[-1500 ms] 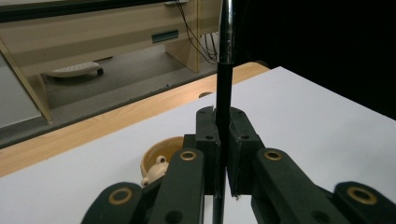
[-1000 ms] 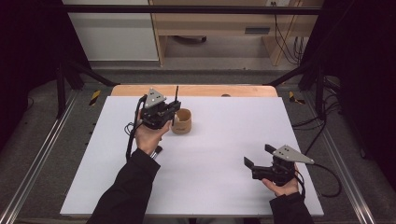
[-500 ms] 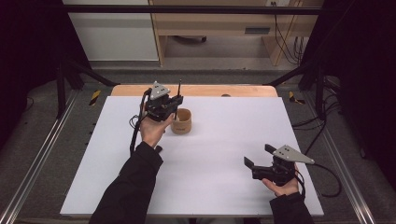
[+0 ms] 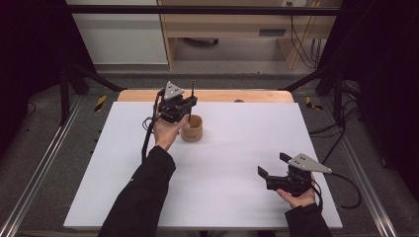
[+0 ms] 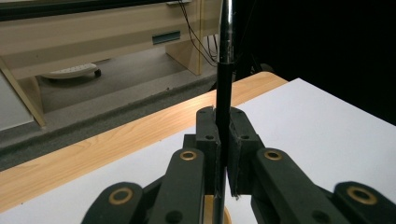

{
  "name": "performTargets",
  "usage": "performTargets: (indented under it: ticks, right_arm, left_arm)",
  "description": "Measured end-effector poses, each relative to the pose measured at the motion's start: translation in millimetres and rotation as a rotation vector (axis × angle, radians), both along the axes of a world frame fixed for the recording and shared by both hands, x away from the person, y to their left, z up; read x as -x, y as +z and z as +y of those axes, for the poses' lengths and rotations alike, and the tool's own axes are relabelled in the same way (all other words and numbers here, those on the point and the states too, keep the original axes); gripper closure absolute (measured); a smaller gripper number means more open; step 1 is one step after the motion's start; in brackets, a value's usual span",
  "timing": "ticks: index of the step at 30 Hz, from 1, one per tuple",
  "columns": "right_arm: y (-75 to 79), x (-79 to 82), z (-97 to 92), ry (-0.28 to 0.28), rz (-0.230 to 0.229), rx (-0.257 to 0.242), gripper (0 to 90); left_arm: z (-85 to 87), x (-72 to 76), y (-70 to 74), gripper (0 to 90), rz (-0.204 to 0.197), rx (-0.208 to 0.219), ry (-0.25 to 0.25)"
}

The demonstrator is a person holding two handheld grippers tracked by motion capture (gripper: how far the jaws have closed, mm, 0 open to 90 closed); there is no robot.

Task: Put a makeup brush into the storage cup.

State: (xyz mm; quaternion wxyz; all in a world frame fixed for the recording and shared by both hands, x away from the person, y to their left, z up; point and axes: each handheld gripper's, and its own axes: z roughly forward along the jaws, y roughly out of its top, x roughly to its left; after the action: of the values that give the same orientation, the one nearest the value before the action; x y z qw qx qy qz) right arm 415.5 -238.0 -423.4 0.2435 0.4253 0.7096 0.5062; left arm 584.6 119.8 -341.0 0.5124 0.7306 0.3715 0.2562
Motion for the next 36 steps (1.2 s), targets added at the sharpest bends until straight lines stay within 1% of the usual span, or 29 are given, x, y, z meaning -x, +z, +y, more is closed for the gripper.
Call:
performTargets:
  ticks: [5, 7, 8, 10, 14, 18, 20, 23, 28, 30, 36]
  right_arm:
    - [0.4, 0.2, -0.3, 0.0, -0.002, -0.003, 6.4]
    - [0.4, 0.3, 0.8, -0.003, 0.003, -0.01, 6.3]
    - [0.0, -0.2, 0.8, 0.0, -0.001, -0.001, 6.3]
    - [-0.3, -0.4, 1.4, 0.002, 0.0, 0.002, 6.2]
    - [-0.3, -0.5, 1.3, 0.003, -0.001, 0.001, 6.3]
    - [-0.5, -0.5, 1.8, 0.005, 0.0, 0.002, 6.3]
    - [-0.5, -0.3, 2.1, 0.007, 0.003, 0.003, 6.3]
    - [-0.6, -0.4, 2.4, 0.005, 0.004, 0.002, 6.3]
    - [-0.7, -0.5, 2.5, 0.005, 0.004, 0.002, 6.3]
    - [-0.7, -0.4, 2.8, 0.007, 0.005, 0.002, 6.3]
    - [-0.7, -0.3, 3.0, 0.008, 0.003, 0.004, 6.3]
  left_arm:
    - [-0.5, -7.0, -5.0, 84.3, 0.011, -0.002, 0.011]
    - [-0.6, -9.3, -6.6, 84.3, 0.018, 0.013, 0.017]
    - [-0.9, -10.0, -7.2, 84.3, 0.019, 0.017, 0.018]
    - [-2.1, -11.9, -9.0, 84.3, 0.02, 0.008, 0.022]
    - [-4.7, -14.4, -11.6, 84.3, 0.015, 0.008, 0.019]
    - [-7.0, -17.4, -15.2, 84.3, 0.019, -0.013, 0.015]
    - [-8.7, -18.5, -17.6, 84.3, 0.02, -0.031, 0.012]
    - [-10.4, -20.3, -20.6, 84.4, 0.029, -0.032, 0.011]
    - [-13.3, -22.0, -24.3, 84.4, 0.031, -0.041, 0.014]
    - [-13.7, -22.6, -26.4, 84.3, 0.034, -0.057, 0.015]
    - [-14.7, -25.9, -35.0, 84.3, 0.054, -0.063, 0.022]
